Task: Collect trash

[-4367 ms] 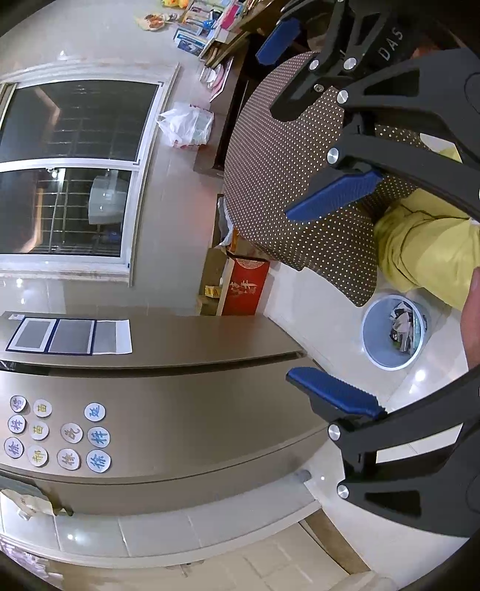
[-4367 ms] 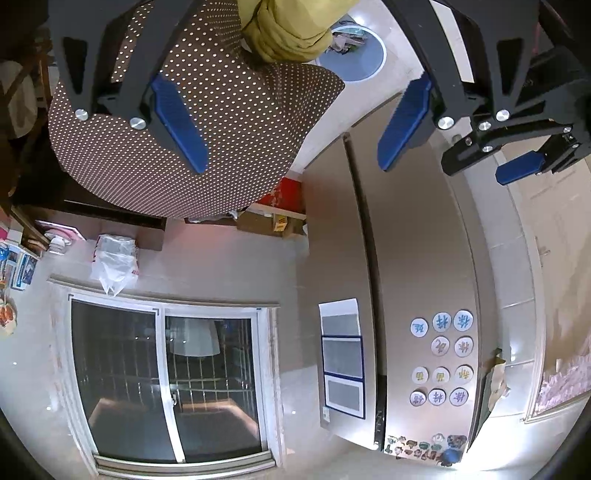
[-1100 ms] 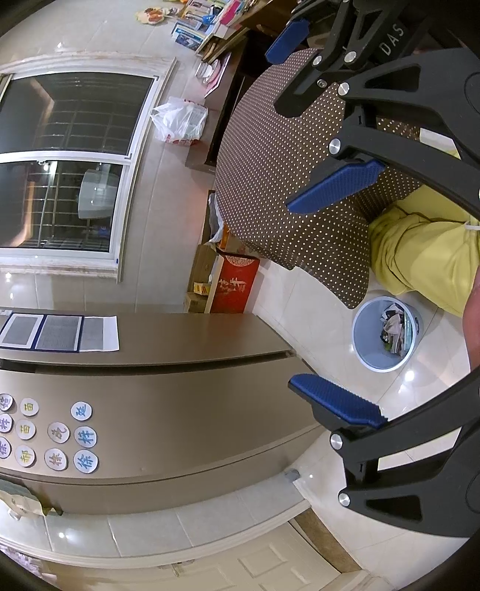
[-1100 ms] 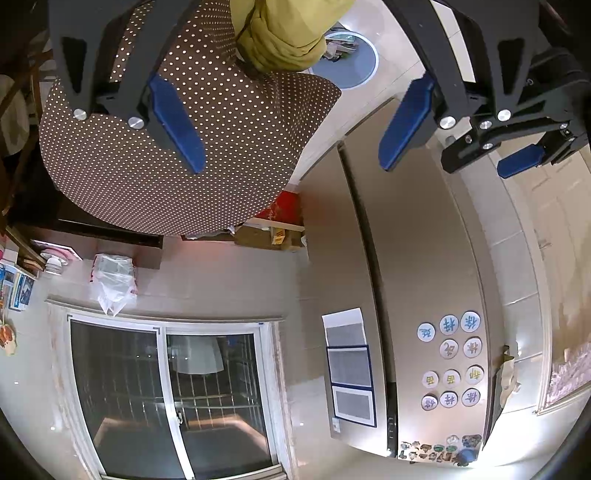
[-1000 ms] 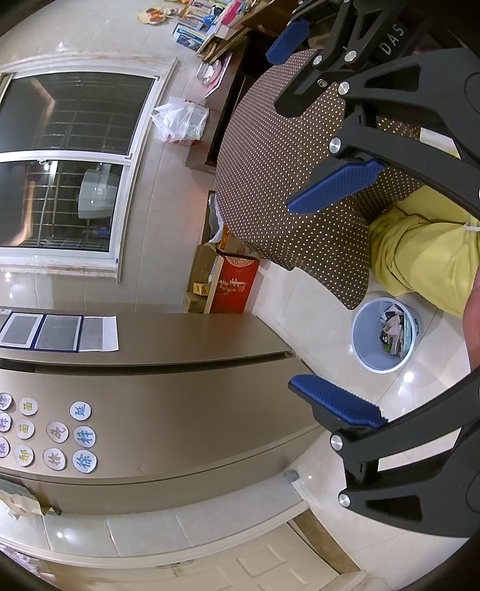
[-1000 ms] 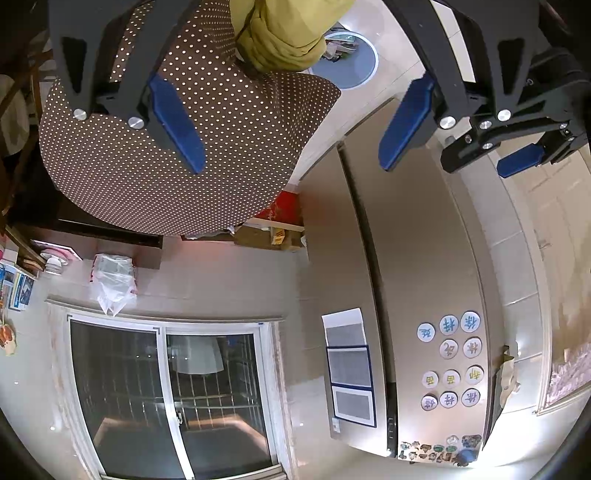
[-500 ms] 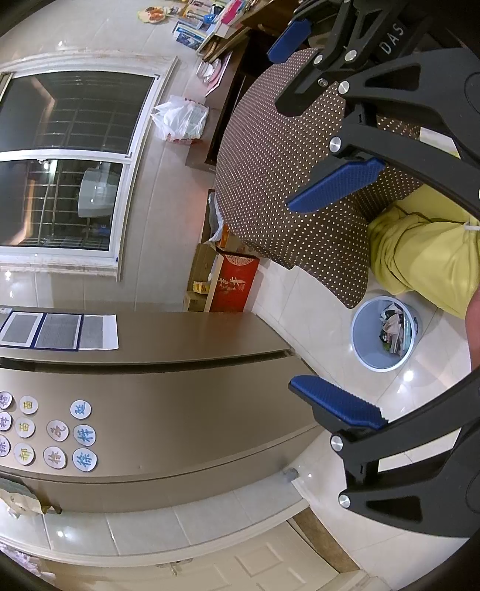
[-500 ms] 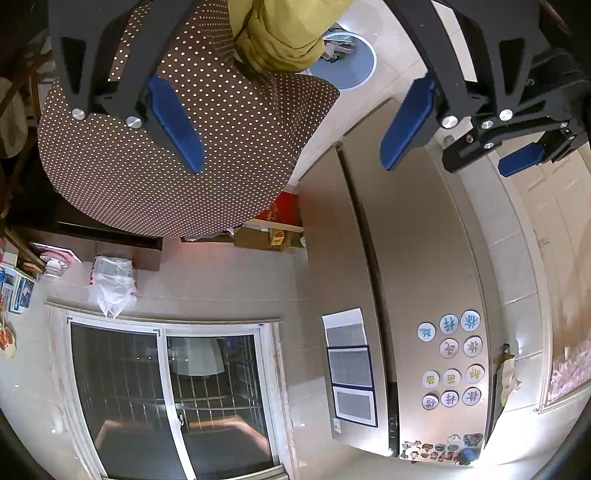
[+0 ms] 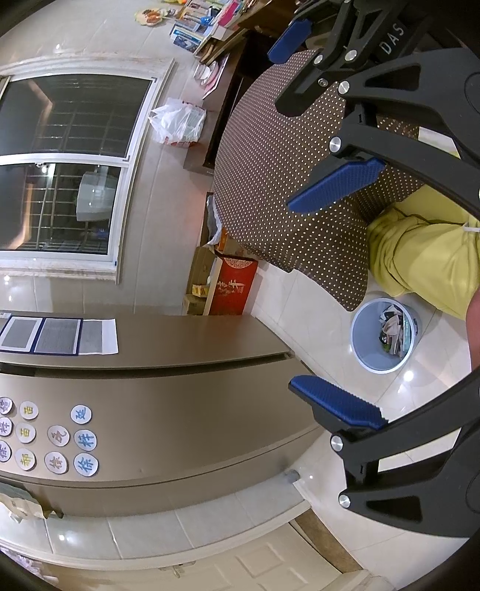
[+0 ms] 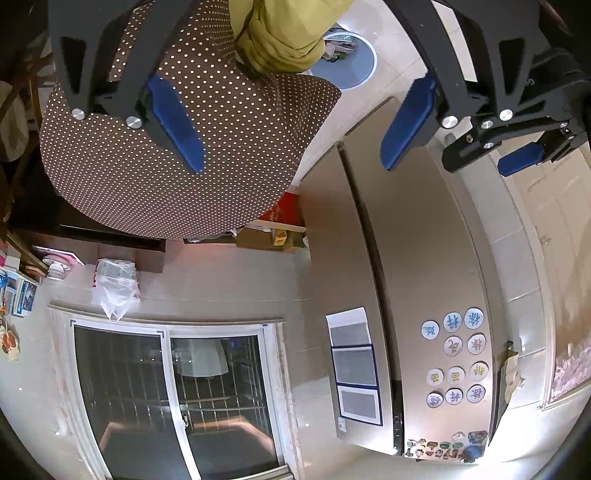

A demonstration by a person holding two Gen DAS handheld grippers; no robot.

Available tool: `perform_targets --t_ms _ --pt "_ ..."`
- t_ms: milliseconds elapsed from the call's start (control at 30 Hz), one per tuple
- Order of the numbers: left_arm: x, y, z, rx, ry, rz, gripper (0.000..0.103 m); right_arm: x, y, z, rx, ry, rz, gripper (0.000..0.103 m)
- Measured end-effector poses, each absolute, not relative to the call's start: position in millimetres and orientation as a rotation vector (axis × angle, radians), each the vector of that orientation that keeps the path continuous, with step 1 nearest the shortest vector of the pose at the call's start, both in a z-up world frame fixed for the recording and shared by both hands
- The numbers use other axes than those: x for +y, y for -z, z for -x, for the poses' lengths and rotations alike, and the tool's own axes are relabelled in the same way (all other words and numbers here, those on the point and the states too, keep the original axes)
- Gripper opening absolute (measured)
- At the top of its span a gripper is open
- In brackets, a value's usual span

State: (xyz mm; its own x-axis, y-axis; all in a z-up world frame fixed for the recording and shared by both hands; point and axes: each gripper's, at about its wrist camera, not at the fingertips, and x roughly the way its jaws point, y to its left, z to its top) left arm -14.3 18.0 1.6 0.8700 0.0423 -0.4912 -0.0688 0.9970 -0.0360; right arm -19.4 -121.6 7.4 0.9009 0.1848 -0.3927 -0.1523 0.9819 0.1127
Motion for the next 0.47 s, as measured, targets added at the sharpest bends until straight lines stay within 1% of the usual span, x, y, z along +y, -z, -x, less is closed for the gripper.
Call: perform_targets --t_ms 467 --pt "16.2 -0.5 13.9 0.514 -0.062 0.055 0.088 -119.2 -7.9 18.6 0.418 -0.176 -0.084 0.095"
